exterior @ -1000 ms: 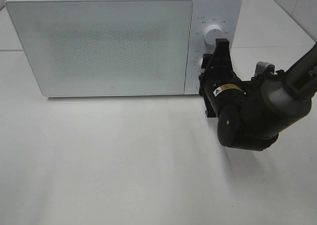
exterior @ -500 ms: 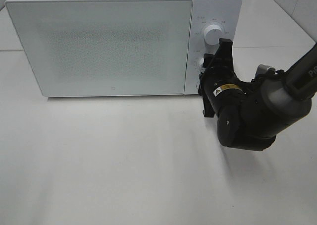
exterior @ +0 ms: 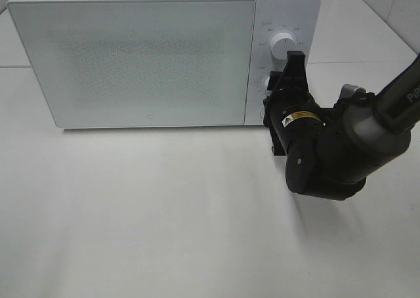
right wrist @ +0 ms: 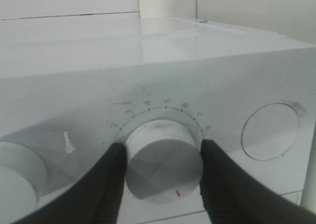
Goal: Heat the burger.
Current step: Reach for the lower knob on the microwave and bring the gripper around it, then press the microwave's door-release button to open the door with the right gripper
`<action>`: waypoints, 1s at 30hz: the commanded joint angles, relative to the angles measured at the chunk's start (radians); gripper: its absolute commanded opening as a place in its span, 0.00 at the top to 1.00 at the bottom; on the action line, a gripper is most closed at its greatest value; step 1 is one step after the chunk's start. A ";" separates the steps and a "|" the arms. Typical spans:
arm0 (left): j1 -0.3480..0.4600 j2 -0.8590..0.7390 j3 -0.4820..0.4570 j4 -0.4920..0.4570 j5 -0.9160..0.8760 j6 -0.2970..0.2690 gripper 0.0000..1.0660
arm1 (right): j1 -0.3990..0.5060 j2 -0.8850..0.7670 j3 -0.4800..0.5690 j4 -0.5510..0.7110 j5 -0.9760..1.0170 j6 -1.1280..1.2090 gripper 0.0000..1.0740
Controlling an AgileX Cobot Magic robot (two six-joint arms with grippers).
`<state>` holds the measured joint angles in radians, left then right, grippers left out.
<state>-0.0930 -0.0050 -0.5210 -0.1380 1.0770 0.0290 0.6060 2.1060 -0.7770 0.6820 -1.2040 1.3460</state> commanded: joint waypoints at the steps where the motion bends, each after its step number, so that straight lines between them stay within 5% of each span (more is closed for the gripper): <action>1: 0.002 -0.018 0.004 -0.002 -0.009 -0.002 0.08 | 0.002 -0.012 -0.038 -0.012 -0.194 -0.047 0.62; 13: 0.002 -0.018 0.004 -0.002 -0.009 -0.002 0.08 | 0.002 -0.023 -0.028 0.004 -0.193 -0.084 0.31; 23: 0.002 -0.018 0.004 -0.002 -0.009 -0.002 0.08 | 0.002 -0.109 0.074 -0.108 -0.110 -0.176 0.30; 30: 0.002 -0.018 0.004 -0.002 -0.009 -0.002 0.08 | 0.002 -0.227 0.149 -0.181 0.152 -0.389 0.30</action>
<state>-0.0930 -0.0050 -0.5210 -0.1380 1.0770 0.0290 0.6100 1.9240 -0.6430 0.5300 -1.1190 1.0590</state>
